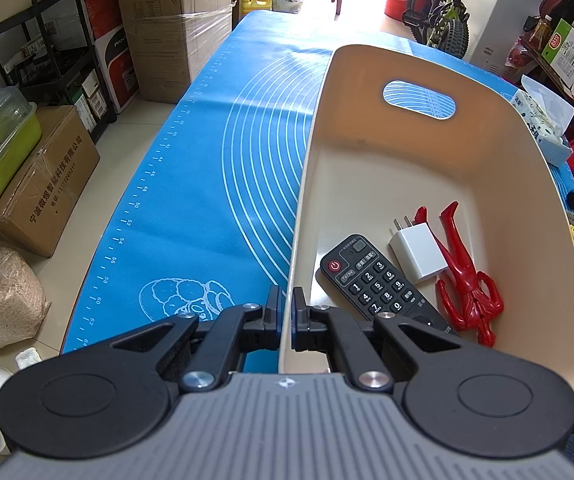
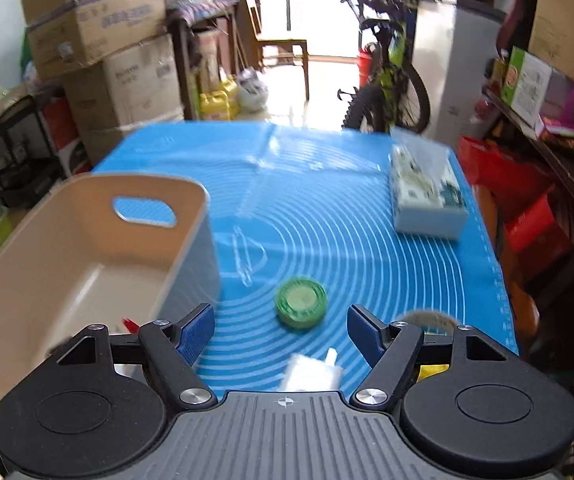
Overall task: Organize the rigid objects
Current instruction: 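Move the right tool to the larger white charger and grasp it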
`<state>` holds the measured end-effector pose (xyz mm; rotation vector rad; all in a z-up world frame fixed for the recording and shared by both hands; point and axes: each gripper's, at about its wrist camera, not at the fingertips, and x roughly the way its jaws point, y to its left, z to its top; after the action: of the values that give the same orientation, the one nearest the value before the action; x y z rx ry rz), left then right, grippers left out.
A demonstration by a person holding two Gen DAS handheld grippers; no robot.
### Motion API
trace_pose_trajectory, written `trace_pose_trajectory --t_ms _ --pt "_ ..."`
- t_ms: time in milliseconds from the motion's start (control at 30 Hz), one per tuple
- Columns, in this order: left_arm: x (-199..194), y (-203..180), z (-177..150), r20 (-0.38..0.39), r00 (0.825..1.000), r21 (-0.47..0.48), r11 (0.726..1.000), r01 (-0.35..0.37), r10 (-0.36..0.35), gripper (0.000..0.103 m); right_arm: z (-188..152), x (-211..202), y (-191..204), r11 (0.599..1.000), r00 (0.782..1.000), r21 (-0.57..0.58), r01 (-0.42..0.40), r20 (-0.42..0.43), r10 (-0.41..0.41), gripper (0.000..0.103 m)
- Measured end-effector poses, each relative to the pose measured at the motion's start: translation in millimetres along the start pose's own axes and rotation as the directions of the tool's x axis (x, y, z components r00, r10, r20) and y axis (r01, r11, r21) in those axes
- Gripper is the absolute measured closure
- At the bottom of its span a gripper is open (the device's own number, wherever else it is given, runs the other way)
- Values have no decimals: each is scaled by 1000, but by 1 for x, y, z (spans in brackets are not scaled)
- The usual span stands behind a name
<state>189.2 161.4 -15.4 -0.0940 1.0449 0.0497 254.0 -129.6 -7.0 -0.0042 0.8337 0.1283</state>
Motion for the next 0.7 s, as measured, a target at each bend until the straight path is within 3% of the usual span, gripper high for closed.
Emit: trace_pose_trajectory --t_ms 300,567,700 --pt "0 0 0 0 1000 1 1000 -1 1 97 -32 50 0 998 991 19 51 -121 -49 25" --pt "0 0 0 0 1000 1 1000 -3 3 97 -37 78 4 995 984 3 96 -151 -94 26" --pt "0 0 0 0 1000 1 1000 -3 3 97 -41 84 5 994 985 11 108 -140 -105 32"
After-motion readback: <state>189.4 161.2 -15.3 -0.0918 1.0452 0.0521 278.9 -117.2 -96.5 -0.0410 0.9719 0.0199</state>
